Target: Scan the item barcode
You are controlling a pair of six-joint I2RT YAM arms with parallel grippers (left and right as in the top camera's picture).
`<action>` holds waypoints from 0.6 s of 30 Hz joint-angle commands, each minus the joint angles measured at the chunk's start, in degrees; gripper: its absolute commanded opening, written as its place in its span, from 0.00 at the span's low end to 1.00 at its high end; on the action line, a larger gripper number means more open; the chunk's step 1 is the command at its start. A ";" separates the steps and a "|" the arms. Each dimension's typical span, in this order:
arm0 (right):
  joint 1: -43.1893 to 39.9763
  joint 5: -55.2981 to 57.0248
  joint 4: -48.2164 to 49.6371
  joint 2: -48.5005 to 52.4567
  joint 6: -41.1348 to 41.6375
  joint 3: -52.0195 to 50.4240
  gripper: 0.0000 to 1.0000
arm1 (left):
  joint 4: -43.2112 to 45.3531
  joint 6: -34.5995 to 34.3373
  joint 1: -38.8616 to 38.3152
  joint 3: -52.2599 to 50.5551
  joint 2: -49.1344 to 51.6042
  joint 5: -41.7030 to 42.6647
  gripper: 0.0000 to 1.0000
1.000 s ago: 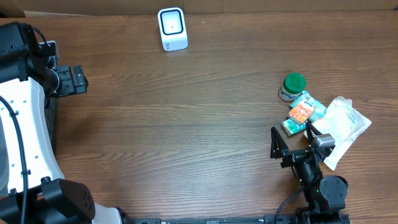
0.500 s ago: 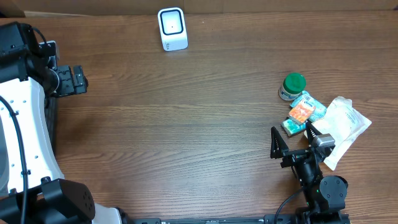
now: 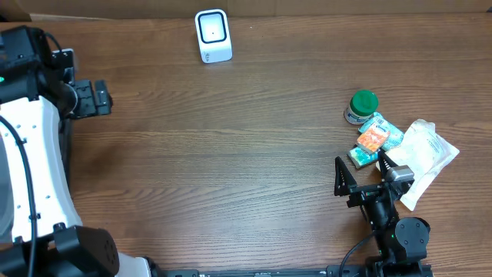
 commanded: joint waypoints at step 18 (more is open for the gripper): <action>0.26 0.37 0.24 -0.57 0.13 -0.61 1.00 | 0.17 1.29 -16.11 0.61 -26.36 -0.13 1.00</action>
